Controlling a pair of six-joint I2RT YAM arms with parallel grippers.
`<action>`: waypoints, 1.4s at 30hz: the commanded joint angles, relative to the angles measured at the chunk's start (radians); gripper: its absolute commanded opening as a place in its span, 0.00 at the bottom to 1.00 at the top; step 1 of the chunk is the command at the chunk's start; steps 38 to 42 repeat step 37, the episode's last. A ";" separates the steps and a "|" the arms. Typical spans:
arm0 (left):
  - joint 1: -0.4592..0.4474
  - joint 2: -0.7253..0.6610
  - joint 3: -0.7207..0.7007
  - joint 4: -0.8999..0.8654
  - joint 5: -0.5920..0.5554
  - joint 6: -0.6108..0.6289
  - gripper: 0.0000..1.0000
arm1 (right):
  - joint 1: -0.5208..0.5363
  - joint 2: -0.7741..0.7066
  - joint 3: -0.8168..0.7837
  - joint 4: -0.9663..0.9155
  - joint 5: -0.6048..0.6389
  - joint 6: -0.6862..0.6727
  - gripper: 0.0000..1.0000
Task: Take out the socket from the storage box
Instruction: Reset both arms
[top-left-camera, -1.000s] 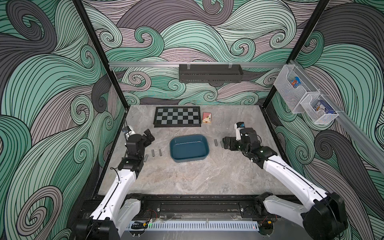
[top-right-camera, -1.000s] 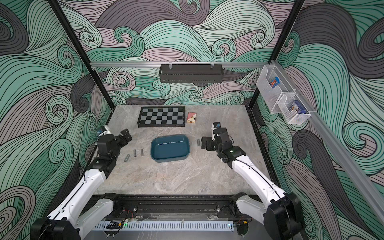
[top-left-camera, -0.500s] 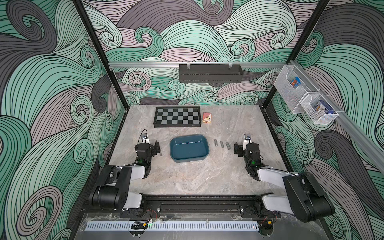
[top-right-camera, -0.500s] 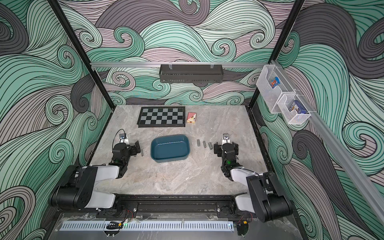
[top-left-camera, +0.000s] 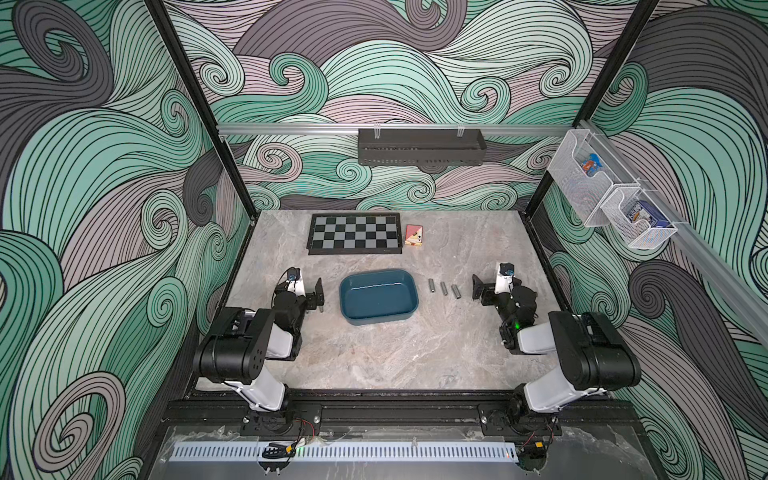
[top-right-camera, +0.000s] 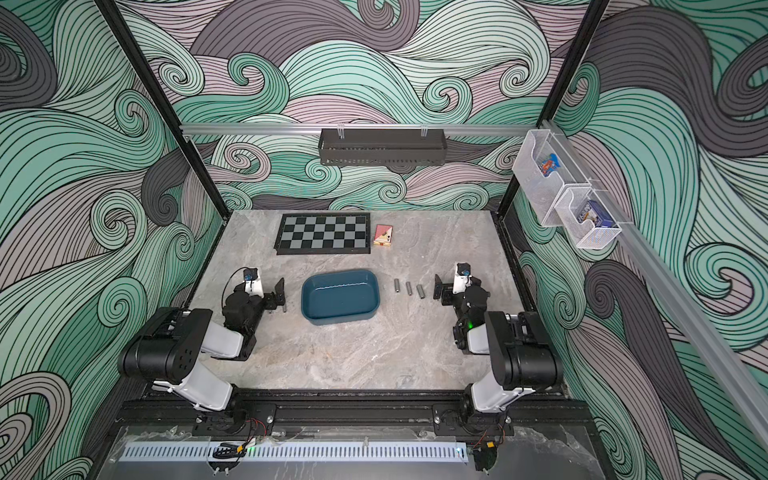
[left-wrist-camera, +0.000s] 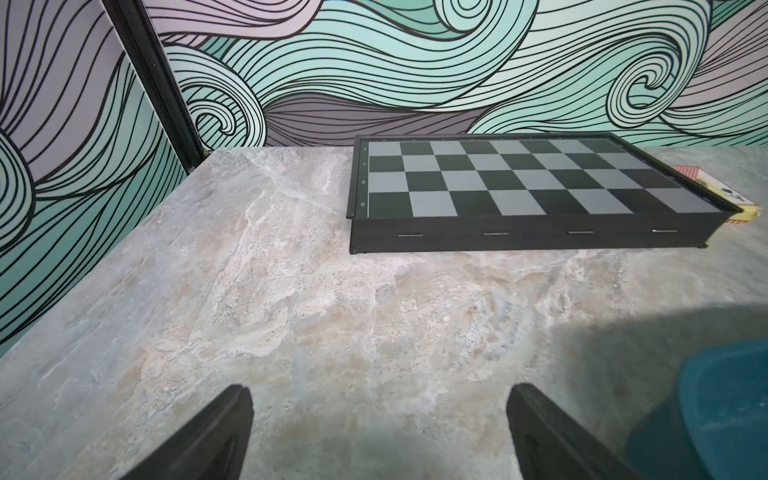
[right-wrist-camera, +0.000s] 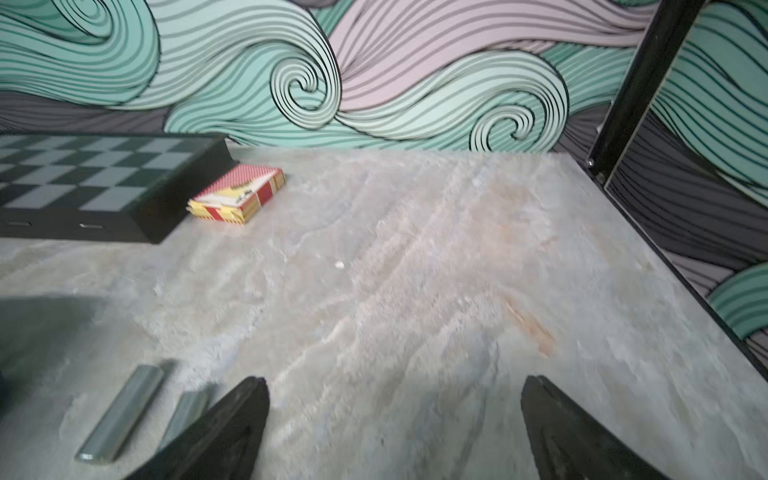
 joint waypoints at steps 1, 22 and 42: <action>0.018 -0.018 0.070 -0.087 0.023 0.001 0.99 | -0.006 -0.012 0.055 -0.117 -0.108 -0.023 0.99; 0.064 -0.030 0.152 -0.263 0.017 -0.069 0.98 | -0.007 -0.014 0.067 -0.144 -0.111 -0.021 0.99; 0.058 -0.030 0.159 -0.274 0.011 -0.061 0.99 | 0.018 -0.019 0.073 -0.158 -0.064 -0.034 0.99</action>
